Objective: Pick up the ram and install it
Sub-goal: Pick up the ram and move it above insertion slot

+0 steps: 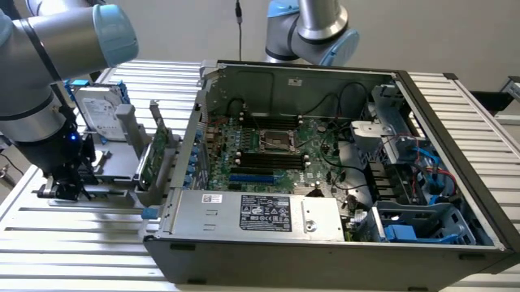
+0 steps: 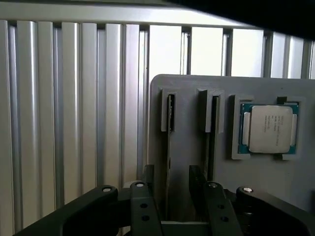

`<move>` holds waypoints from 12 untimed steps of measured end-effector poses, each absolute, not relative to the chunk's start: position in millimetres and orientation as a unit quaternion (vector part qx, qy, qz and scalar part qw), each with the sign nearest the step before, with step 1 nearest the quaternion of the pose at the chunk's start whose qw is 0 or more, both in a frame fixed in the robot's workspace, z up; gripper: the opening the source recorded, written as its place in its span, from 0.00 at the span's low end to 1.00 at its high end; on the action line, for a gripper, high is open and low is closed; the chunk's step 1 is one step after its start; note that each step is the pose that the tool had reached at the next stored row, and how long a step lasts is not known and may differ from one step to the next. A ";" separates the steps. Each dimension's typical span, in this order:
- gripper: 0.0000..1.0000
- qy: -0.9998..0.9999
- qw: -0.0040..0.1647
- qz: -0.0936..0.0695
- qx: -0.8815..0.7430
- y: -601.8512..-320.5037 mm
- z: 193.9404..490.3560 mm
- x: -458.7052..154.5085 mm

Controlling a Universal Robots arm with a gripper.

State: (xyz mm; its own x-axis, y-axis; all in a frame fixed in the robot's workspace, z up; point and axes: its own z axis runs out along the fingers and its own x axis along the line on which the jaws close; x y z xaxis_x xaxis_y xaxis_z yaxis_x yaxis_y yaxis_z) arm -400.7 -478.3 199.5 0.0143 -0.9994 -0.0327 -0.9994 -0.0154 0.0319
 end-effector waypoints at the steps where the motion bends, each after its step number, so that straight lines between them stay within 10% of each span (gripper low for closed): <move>1: 0.42 0.702 0.000 0.023 -0.712 -478.2 198.2 -400.7; 12: 0.27 0.703 0.002 0.026 -0.711 -478.2 194.1 -400.8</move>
State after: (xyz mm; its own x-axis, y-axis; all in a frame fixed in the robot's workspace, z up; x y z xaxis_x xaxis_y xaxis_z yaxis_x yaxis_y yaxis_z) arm -400.8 -478.2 194.1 0.0108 -0.9992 -0.0396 -0.9993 -0.0121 0.0342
